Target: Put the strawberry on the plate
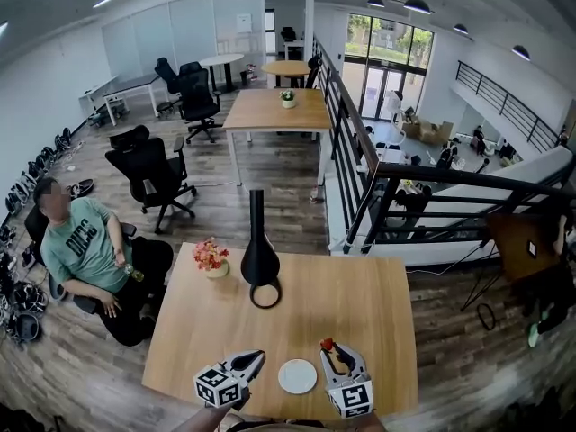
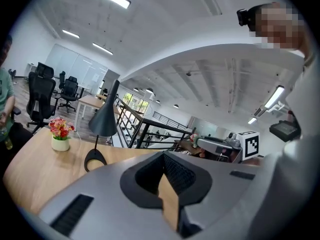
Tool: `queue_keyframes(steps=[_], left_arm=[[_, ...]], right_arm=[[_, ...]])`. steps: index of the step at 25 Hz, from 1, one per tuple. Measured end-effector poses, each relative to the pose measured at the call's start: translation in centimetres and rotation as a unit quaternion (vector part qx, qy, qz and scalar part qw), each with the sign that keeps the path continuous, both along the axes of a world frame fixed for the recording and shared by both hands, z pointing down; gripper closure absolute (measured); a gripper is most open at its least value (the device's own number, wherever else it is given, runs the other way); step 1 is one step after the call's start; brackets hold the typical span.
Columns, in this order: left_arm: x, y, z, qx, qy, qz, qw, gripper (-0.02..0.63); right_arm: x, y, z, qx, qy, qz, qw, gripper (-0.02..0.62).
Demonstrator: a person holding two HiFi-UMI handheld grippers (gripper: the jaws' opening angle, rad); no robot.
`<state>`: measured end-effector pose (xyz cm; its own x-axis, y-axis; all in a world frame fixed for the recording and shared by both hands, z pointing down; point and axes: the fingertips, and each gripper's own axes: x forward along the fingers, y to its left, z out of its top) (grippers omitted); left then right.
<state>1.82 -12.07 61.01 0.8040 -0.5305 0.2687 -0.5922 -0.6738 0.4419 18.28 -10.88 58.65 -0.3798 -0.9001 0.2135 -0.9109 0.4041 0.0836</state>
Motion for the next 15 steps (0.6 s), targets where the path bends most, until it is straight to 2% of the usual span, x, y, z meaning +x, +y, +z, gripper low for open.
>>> queue_keyframes(steps=[15], left_arm=[[0.7,0.0,3.8,-0.028,-0.030,0.012,0.9991,0.603]], right_arm=[[0.8,0.0,6.0,-0.061,0.022,-0.007,0.998,0.480]])
